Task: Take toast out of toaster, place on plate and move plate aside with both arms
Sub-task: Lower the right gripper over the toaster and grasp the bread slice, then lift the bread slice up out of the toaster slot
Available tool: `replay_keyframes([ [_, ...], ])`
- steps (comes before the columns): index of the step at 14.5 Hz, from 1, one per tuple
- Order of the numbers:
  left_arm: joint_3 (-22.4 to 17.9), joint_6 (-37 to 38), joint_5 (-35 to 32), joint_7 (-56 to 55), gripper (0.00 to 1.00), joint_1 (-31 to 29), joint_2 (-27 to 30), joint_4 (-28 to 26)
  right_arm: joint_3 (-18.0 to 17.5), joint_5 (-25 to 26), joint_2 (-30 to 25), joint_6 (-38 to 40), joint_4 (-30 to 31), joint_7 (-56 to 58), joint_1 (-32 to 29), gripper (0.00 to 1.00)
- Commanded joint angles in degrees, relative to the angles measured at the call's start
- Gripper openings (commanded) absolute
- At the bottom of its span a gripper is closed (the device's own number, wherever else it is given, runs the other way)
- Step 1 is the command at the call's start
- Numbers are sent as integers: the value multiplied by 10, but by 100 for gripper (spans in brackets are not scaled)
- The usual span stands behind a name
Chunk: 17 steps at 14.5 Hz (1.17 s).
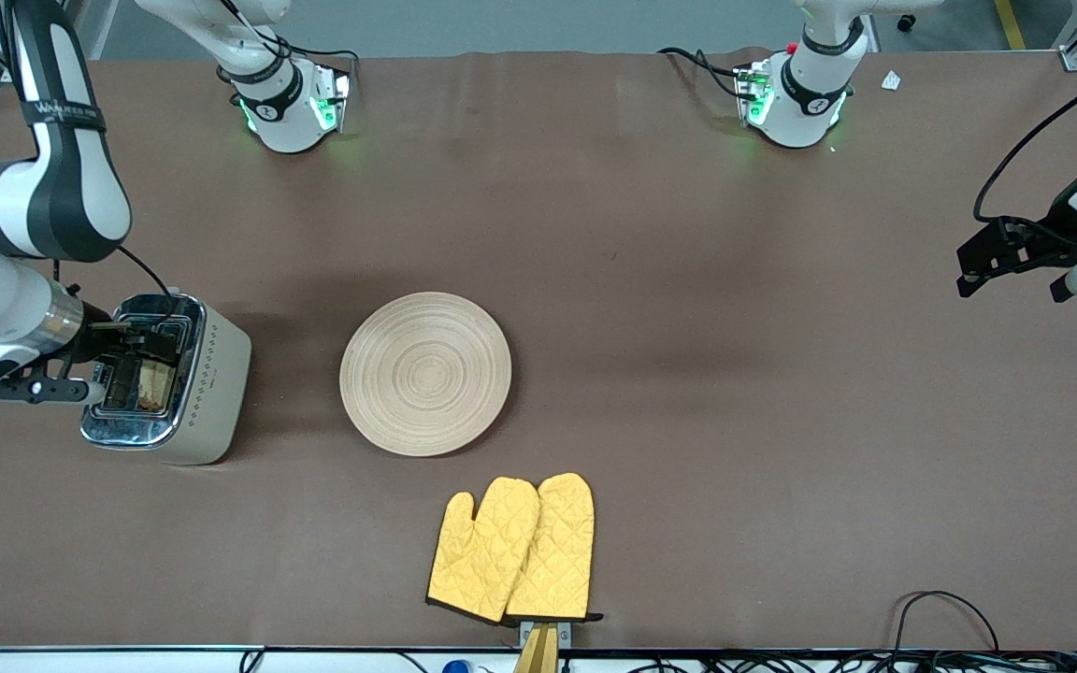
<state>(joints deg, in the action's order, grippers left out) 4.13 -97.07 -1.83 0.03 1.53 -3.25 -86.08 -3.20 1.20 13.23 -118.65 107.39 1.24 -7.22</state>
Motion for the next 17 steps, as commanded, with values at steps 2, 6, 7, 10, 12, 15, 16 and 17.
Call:
replay_keyframes([
  [2,1,7,-12,-10,100,1,2,2,-8,-6,9,-12,7,6,-11,44],
  [6,1,7,-12,-8,100,0,2,3,-7,9,21,-13,6,6,-9,0],
  [7,1,7,-12,-7,100,-1,1,3,-7,13,21,-11,5,6,-9,0],
  [10,1,7,-12,-9,100,0,2,3,-8,13,18,-5,-1,8,-9,0],
  [12,1,7,-12,-10,100,0,2,3,-8,13,12,12,-13,7,-7,0],
  [15,1,7,-12,-12,100,0,2,2,-11,13,7,93,-72,7,-3,0],
  [16,1,7,-12,-13,100,0,2,2,-11,13,1,122,-94,8,1,0],
  [17,1,7,-12,-12,100,0,2,2,-11,16,-2,155,-119,8,5,0],
])
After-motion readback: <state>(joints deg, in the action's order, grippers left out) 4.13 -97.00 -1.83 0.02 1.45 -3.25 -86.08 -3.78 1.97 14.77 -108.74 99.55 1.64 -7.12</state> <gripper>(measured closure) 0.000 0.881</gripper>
